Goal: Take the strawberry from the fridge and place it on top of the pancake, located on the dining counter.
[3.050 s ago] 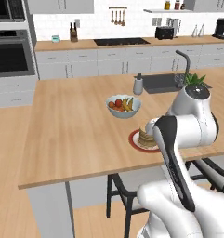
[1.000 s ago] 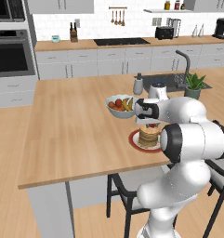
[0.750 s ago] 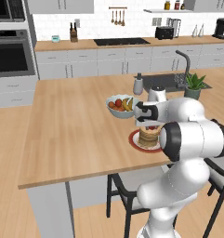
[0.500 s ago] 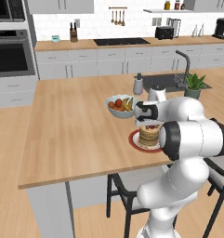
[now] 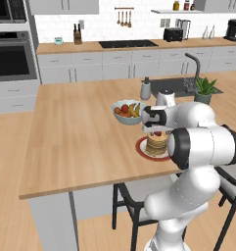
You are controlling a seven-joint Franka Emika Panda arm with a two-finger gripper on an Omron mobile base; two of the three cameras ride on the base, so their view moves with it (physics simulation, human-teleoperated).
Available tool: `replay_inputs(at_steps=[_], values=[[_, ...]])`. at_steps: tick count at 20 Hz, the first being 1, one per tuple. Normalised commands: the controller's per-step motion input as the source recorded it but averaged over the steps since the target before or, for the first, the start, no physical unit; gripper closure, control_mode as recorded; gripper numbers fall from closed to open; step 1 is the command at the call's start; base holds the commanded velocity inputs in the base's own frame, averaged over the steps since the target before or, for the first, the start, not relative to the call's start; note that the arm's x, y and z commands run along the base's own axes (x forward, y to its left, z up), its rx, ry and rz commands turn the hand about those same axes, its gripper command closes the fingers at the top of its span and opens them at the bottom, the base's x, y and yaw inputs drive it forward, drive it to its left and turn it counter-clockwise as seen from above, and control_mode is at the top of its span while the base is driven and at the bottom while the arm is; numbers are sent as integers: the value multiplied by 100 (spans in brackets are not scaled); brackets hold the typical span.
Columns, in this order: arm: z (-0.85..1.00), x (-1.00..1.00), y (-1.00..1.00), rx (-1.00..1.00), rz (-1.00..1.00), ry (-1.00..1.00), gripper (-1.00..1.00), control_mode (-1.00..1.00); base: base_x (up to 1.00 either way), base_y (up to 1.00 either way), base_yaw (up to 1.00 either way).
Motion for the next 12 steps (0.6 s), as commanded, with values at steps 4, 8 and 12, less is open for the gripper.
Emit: replay_inputs(at_steps=[4, 8, 12], values=[[27, 0, 0, -2, 0, 0, -100, -100, 0, 0, 0], [50, -26, 1, -5, 0, -7, -100, -100, 0, 0, 0], [76, -82, 4, 0, 0, -22, -100, -100, 0, 0, 0]])
